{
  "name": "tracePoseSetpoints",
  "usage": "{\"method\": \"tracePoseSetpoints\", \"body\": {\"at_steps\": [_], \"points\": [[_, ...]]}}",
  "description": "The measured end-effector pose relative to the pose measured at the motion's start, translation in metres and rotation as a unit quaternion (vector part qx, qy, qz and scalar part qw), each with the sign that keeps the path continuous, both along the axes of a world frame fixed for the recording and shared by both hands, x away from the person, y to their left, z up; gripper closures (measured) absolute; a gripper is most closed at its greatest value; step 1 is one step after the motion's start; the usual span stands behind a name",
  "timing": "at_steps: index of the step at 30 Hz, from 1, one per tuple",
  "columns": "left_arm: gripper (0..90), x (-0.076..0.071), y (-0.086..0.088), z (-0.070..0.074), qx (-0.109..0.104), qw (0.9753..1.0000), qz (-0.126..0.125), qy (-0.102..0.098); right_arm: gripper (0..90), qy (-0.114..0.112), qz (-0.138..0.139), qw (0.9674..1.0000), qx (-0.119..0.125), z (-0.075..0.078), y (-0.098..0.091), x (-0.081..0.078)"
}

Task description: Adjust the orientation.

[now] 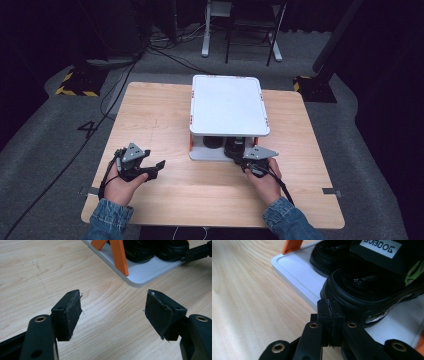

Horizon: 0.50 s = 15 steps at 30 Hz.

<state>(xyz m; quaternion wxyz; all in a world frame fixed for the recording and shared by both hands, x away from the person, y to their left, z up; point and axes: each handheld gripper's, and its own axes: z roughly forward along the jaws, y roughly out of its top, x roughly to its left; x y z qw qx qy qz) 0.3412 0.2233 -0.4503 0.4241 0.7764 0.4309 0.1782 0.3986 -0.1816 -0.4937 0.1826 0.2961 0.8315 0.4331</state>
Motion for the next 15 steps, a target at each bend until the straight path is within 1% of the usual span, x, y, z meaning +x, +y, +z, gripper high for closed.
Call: {"method": "tracePoseSetpoints", "body": {"at_steps": [2,5,8,13,15], "points": [[30.0,0.0,0.001,0.0,-0.001,1.0,0.001,-0.001,89.6,-0.004,-0.002,1.0,0.001,-0.001,0.001,0.004],[30.1,-0.001,0.002,-0.001,0.0,1.0,0.004,0.0,89.3,-0.014,-0.018,0.9997,-0.012,0.001,-0.001,0.01],[30.0,-0.002,0.002,-0.002,0.003,1.0,0.003,0.001,89.2,-0.007,-0.018,0.9998,0.003,-0.001,-0.003,0.016],[30.0,-0.002,0.001,-0.003,0.002,1.0,0.002,0.005,87.0,-0.015,-0.025,0.9996,0.003,-0.004,0.003,0.026],[30.0,-0.002,0.002,-0.003,0.003,1.0,0.004,0.005,85.9,-0.014,-0.025,0.9996,0.006,-0.006,0.004,0.028]]}}
